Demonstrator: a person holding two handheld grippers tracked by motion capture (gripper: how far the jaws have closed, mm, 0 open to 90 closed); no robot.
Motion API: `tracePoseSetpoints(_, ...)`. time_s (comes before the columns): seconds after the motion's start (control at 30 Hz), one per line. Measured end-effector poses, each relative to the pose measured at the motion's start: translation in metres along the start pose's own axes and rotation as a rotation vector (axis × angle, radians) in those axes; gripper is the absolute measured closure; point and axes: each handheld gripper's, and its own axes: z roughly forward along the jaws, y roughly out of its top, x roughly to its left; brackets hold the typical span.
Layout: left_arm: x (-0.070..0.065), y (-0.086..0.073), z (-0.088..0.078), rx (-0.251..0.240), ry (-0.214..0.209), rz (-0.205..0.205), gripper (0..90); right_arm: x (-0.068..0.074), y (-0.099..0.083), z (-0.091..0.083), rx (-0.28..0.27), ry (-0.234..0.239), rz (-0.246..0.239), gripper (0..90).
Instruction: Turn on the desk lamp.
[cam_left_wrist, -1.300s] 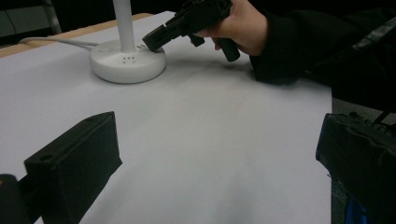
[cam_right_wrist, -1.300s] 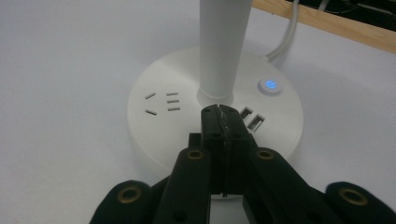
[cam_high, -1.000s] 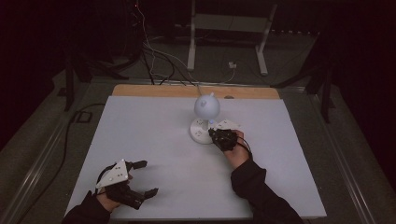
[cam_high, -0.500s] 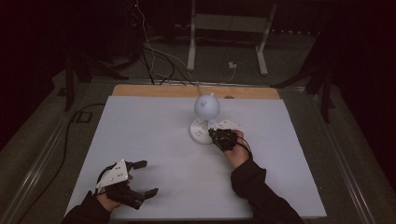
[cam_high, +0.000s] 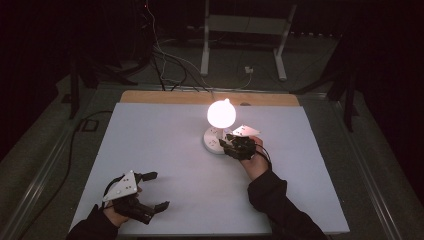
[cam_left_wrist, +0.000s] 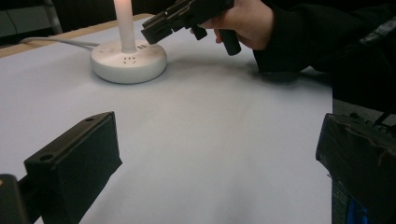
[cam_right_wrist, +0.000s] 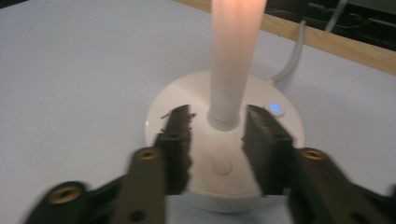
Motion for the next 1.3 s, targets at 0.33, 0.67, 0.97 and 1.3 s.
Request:
tracePoseSetpoints(0.33,0.000,0.000,0.000,0.001,-0.001,0.002,0.2,0.002,0.003,-0.010,-0.048,0.032,0.034,16.3)
tracePoseSetpoints(0.67,-0.001,0.000,0.000,0.000,0.000,0.002,0.2,0.002,-0.001,-0.029,-0.087,0.102,0.019,0.0)
tracePoseSetpoints(0.97,0.000,0.000,0.001,0.001,-0.001,-0.001,0.2,-0.004,-0.008,-0.044,-0.037,0.106,0.014,0.0)
tracePoseSetpoints(1.3,-0.001,0.000,0.001,0.002,-0.002,0.000,0.2,-0.004,-0.017,-0.055,-0.051,0.116,-0.004,0.0)
